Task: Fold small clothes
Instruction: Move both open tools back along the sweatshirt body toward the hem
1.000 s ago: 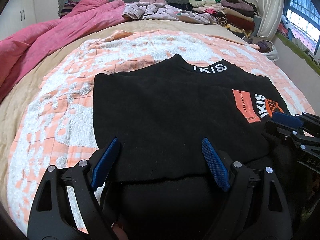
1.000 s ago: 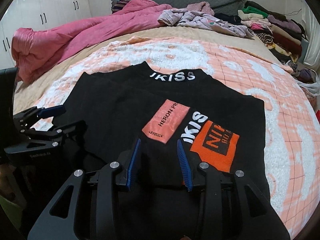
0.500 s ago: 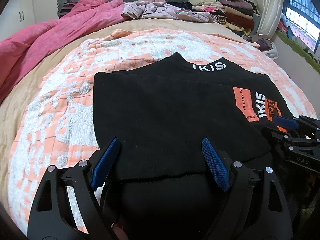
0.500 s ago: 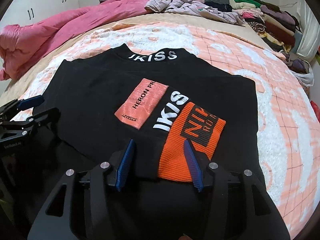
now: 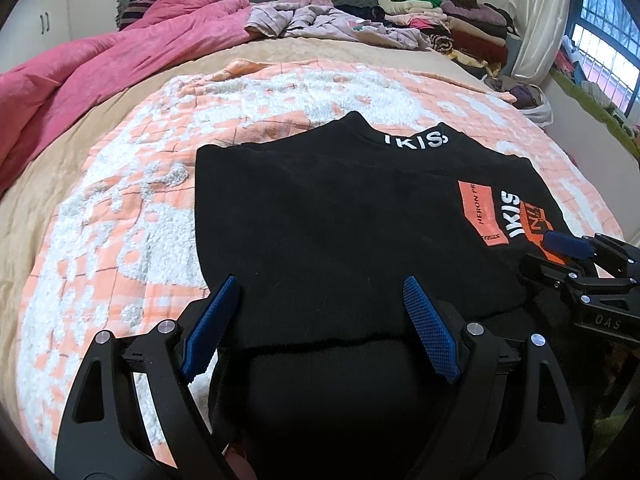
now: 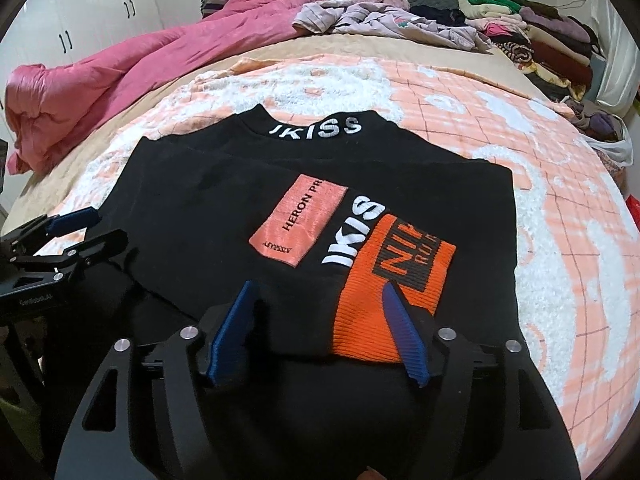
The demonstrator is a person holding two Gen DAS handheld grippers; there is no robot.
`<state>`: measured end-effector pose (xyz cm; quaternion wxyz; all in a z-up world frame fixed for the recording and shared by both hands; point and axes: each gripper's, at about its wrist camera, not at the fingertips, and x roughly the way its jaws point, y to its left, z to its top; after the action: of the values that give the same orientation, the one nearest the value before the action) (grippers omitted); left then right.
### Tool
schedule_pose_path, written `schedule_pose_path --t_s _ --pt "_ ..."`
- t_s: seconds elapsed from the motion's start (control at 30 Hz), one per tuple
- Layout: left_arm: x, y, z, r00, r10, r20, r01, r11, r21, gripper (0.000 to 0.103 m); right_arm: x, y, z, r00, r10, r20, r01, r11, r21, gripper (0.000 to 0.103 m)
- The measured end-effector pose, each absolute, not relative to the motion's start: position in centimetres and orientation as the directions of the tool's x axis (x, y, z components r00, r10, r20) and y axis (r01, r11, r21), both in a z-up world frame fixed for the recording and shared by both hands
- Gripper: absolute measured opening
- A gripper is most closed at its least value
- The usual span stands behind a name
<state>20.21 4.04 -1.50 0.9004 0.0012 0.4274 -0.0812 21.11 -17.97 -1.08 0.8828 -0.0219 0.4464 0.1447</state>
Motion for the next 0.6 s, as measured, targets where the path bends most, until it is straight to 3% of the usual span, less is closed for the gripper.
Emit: schedule_pose_path --t_s 0.33,0.47,0.6 --pt "19.3 4.5 -0.1 0.635 -0.148 -0.759 0.151 0.986 -0.066 0.078 20.0 -18.7 1.5 0.626 0.27 -0.731 -0.257 0.957 0.134 0.088" --pt "18.5 4.4 0.7 0.653 -0.14 -0.745 0.154 0.987 -0.05 0.086 19.4 -19.0 2.9 0.664 0.274 -0.696 -0.244 0.959 0.144 0.096" --pt "18.1 4.6 1.6 0.67 -0.137 -0.73 0.149 0.988 -0.049 0.092 18.8 -19.3 3.9 0.694 0.265 -0.669 -0.23 0.963 0.142 0.097"
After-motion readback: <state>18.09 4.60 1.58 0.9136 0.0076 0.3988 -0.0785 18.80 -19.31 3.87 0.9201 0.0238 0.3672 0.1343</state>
